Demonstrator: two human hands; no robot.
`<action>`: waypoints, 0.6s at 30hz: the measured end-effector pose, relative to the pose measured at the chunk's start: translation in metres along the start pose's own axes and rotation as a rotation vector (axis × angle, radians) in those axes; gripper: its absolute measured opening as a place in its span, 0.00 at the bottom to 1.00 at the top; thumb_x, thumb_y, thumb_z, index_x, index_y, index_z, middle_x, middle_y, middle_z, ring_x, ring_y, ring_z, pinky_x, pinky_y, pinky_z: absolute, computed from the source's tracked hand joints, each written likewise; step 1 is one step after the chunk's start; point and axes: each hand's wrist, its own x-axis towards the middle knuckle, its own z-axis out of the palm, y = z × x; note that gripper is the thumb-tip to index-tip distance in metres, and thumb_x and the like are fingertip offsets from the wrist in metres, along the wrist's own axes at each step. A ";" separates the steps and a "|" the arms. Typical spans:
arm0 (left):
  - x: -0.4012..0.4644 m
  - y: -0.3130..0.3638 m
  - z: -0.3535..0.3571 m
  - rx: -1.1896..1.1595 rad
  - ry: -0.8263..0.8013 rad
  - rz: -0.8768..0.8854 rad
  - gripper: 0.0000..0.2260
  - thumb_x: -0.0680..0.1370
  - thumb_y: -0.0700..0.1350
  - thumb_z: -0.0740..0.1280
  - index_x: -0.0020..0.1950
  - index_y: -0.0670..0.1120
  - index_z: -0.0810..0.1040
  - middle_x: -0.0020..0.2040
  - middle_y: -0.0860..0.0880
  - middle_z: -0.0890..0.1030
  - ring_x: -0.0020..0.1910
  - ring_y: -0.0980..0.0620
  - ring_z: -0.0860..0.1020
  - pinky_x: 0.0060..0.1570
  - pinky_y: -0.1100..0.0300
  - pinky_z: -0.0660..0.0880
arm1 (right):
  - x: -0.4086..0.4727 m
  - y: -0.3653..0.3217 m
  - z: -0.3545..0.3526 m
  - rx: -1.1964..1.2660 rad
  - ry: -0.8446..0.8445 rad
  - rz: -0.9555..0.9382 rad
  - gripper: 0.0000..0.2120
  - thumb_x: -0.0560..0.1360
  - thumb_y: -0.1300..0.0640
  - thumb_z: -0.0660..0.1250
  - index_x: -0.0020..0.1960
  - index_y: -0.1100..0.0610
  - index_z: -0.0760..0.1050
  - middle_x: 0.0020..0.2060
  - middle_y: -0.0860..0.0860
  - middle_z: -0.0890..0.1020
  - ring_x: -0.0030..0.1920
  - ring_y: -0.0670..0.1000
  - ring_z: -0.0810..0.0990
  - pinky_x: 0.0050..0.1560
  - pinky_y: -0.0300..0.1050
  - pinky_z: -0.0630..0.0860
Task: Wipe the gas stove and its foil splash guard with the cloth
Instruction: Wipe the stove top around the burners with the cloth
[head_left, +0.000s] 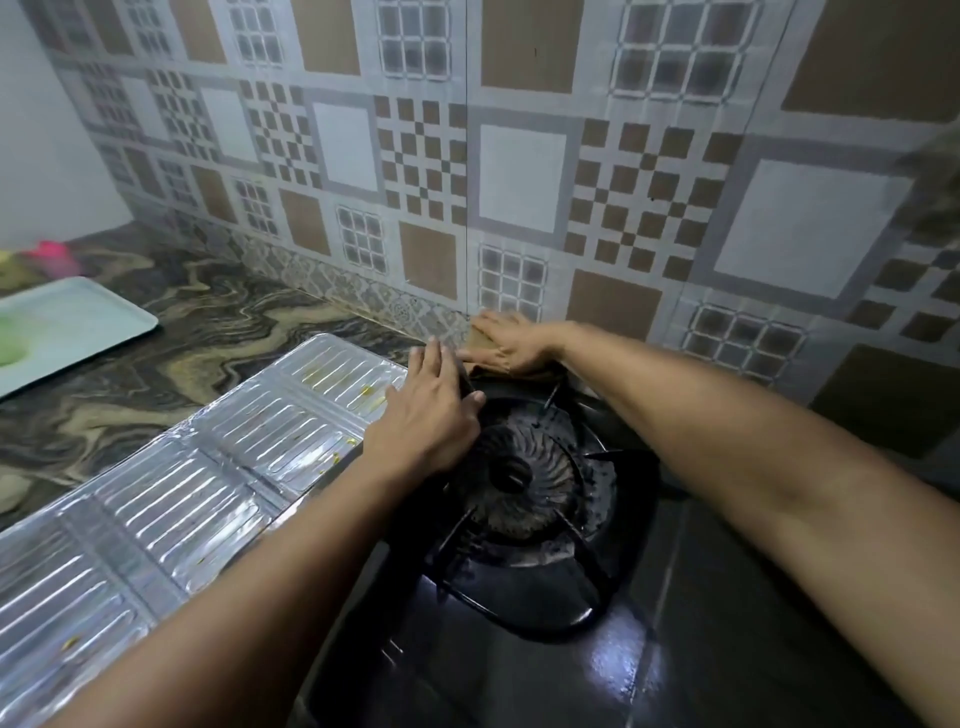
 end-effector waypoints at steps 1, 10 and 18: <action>-0.002 0.002 -0.002 0.002 0.005 -0.042 0.30 0.80 0.53 0.58 0.77 0.38 0.53 0.80 0.41 0.48 0.79 0.42 0.47 0.73 0.38 0.54 | 0.004 -0.006 -0.001 -0.040 -0.003 -0.031 0.37 0.78 0.35 0.47 0.78 0.53 0.41 0.78 0.56 0.42 0.77 0.59 0.40 0.74 0.58 0.37; -0.011 0.011 -0.004 0.172 -0.064 -0.193 0.35 0.80 0.61 0.47 0.79 0.39 0.43 0.80 0.42 0.39 0.79 0.45 0.40 0.73 0.34 0.46 | 0.015 0.004 0.000 -0.083 -0.032 -0.128 0.33 0.80 0.42 0.56 0.78 0.49 0.45 0.78 0.54 0.44 0.77 0.61 0.40 0.72 0.63 0.40; -0.010 0.011 -0.004 0.210 -0.104 -0.242 0.36 0.79 0.63 0.43 0.79 0.40 0.44 0.80 0.43 0.41 0.79 0.45 0.40 0.70 0.29 0.44 | -0.039 0.044 -0.001 0.120 -0.059 -0.086 0.38 0.80 0.41 0.54 0.78 0.57 0.37 0.78 0.56 0.44 0.77 0.56 0.48 0.74 0.47 0.48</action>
